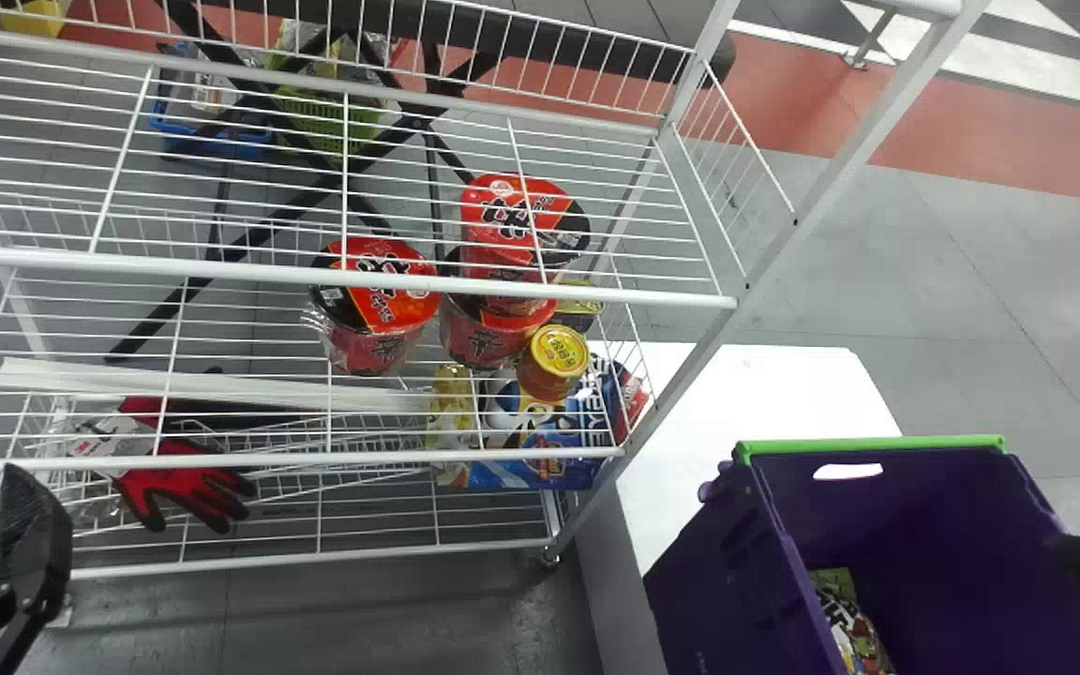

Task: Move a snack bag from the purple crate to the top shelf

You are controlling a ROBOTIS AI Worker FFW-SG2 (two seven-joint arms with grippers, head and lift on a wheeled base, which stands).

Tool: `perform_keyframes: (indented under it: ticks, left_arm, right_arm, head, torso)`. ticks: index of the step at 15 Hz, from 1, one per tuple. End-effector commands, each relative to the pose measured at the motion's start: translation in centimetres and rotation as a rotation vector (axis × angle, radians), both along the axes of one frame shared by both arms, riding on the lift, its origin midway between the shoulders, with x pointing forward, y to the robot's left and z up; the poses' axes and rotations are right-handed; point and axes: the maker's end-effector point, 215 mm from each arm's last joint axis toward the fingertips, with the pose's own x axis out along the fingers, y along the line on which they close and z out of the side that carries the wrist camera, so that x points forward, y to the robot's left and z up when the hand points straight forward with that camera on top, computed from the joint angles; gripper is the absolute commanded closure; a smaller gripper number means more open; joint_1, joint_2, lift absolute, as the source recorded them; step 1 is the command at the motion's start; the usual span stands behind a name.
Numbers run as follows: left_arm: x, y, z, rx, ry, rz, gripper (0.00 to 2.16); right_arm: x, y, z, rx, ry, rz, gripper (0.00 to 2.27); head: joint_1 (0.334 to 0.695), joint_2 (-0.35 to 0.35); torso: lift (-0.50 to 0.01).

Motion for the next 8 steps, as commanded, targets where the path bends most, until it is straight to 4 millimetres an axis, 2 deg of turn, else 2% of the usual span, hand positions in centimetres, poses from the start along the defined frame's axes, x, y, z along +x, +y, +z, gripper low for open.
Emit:
perform_keyframes:
  ticks: [1, 3, 4, 8]
  left_arm:
    - [-0.1, 0.2, 0.0, -0.003, -0.006, 0.003, 0.0]
    - [-0.1, 0.3, 0.0, -0.009, -0.011, 0.006, 0.0]
    - [-0.1, 0.3, 0.0, -0.009, -0.012, 0.007, 0.0]
    - [-0.1, 0.4, 0.4, -0.012, -0.024, 0.009, 0.0]
  right_arm:
    - [-1.4, -3.3, -1.5, -0.001, 0.07, -0.048, 0.16]
    - [-2.6, -4.6, -5.0, -0.014, 0.194, -0.073, 0.16]
    - [-2.9, -4.6, -6.1, 0.013, 0.214, -0.071, 0.16]
    - [-2.9, -4.1, -8.2, 0.065, 0.245, -0.042, 0.19]
  head:
    - [0.695, -0.35]
    - [0.695, -0.35]
    - [0.695, -0.35]
    - [0.695, -0.35]
  torso:
    - [-0.453]
    - [-0.453]
    - [-0.453]
    - [-0.453]
